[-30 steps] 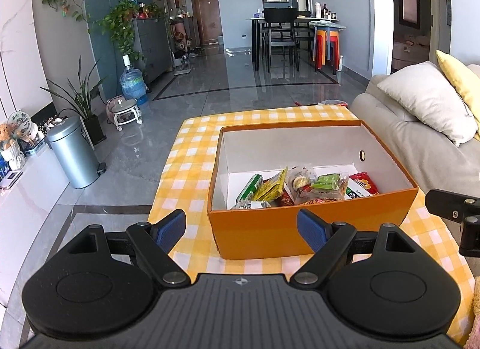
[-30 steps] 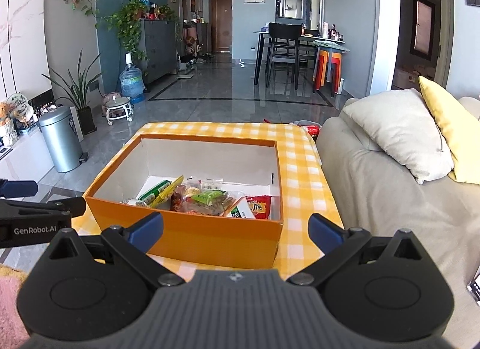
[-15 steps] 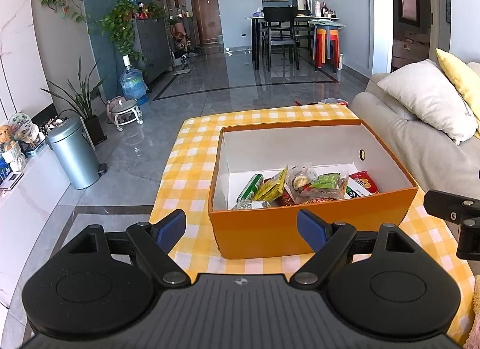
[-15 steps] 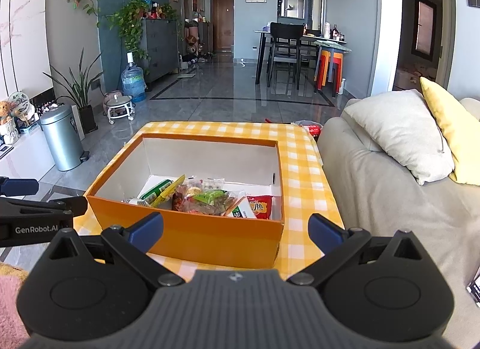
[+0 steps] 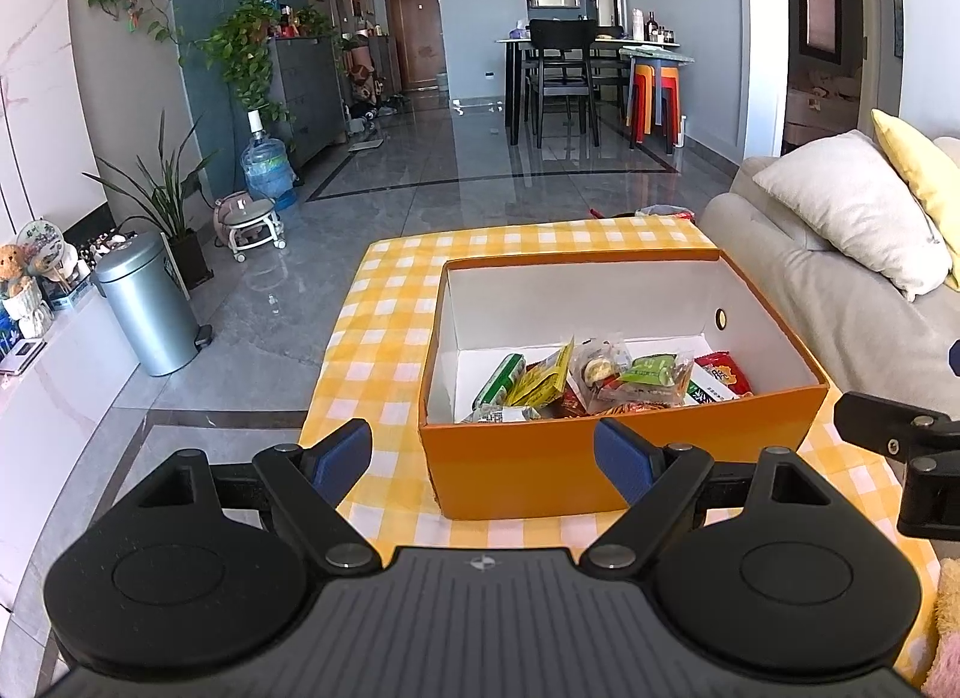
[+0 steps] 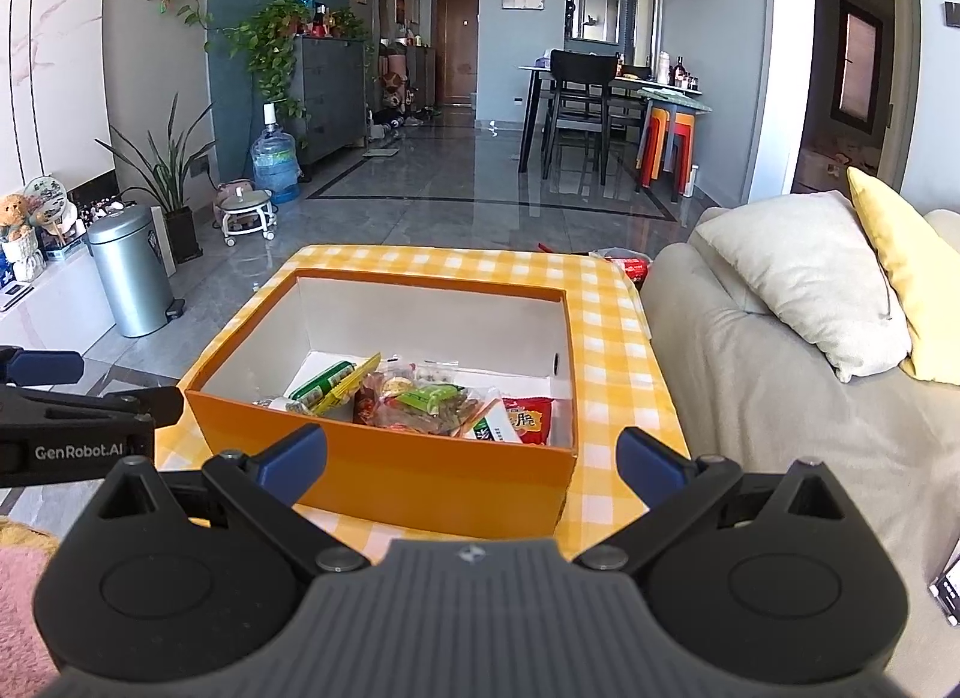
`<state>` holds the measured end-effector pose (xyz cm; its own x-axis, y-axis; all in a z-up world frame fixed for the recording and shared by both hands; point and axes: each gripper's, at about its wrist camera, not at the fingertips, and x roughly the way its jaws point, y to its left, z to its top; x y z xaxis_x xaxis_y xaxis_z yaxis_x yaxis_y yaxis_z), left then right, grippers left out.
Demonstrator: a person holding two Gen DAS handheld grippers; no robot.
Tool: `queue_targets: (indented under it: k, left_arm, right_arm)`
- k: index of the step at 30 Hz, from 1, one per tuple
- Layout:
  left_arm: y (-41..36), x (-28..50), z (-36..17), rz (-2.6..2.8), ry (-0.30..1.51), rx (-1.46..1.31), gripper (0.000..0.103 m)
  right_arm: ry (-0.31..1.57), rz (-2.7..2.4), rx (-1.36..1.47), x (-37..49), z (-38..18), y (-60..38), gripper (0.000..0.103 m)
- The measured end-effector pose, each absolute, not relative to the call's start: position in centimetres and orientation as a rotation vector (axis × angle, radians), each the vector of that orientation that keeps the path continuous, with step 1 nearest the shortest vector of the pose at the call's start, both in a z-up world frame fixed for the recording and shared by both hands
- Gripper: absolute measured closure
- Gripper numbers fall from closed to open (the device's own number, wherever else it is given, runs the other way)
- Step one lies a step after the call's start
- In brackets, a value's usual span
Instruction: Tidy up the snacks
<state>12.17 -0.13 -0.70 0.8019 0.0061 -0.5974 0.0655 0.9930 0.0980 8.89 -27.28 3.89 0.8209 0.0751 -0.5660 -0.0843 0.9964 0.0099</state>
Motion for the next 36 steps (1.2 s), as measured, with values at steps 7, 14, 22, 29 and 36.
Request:
queue_targets:
  k: [7, 14, 22, 29, 36]
  left_arm:
    - [-0.16, 11.91, -0.33, -0.024, 0.637, 0.104, 0.005]
    - [-0.10, 11.89, -0.34, -0.023, 0.637, 0.105, 0.005]
    - [-0.05, 11.79, -0.33, -0.021, 0.638, 0.099, 0.005]
    - [0.02, 11.71, -0.30, -0.016, 0.639, 0.101, 0.005]
    - [0.03, 11.37, -0.34, -0.005, 0.636, 0.102, 0.005]
  right_arm:
    - [0.602, 0.085, -0.025, 8.79, 3.92, -27.02, 0.004]
    - [0.604, 0.084, -0.031, 8.70, 3.91, -26.90, 0.004]
    - [0.604, 0.083, -0.033, 8.66, 3.87, -26.82, 0.004]
    - [0.605, 0.079, -0.036, 8.56, 3.88, -26.91, 0.004]
    - [0.606, 0.080, -0.036, 8.58, 3.90, -26.89, 0.004]
